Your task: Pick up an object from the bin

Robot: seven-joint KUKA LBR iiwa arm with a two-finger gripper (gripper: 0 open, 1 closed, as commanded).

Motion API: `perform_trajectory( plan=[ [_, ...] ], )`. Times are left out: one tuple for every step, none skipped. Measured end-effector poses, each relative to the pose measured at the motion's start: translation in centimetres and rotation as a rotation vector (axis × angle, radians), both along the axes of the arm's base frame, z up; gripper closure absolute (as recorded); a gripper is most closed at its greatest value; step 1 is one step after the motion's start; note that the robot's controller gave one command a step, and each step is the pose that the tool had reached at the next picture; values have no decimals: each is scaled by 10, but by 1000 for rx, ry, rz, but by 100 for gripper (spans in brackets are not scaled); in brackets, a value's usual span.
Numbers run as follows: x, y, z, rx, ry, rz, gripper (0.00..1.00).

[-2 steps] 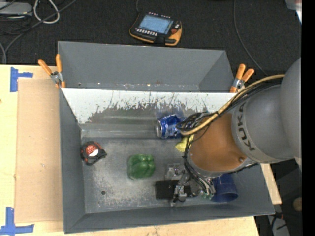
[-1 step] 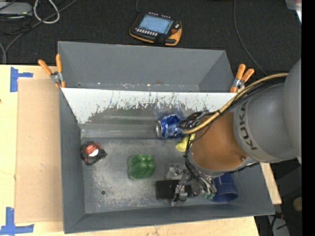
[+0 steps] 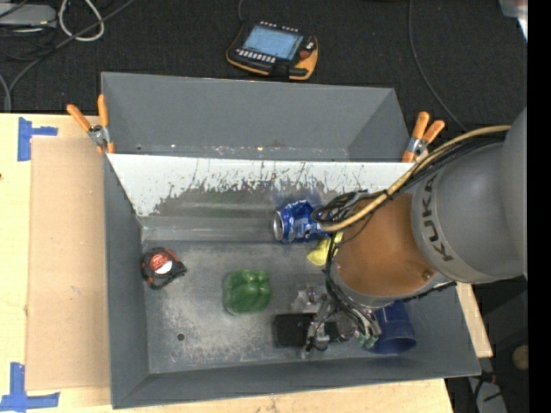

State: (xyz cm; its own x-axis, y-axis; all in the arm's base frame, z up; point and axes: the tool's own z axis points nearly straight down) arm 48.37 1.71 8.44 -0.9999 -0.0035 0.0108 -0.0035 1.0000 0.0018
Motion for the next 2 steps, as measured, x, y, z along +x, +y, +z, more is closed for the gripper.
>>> perform_trajectory(
  plan=[
    [-2, 0, 15, 0, 6, 1, 100],
    [-1, 0, 32, 0, 2, 2, 100]
  ],
)
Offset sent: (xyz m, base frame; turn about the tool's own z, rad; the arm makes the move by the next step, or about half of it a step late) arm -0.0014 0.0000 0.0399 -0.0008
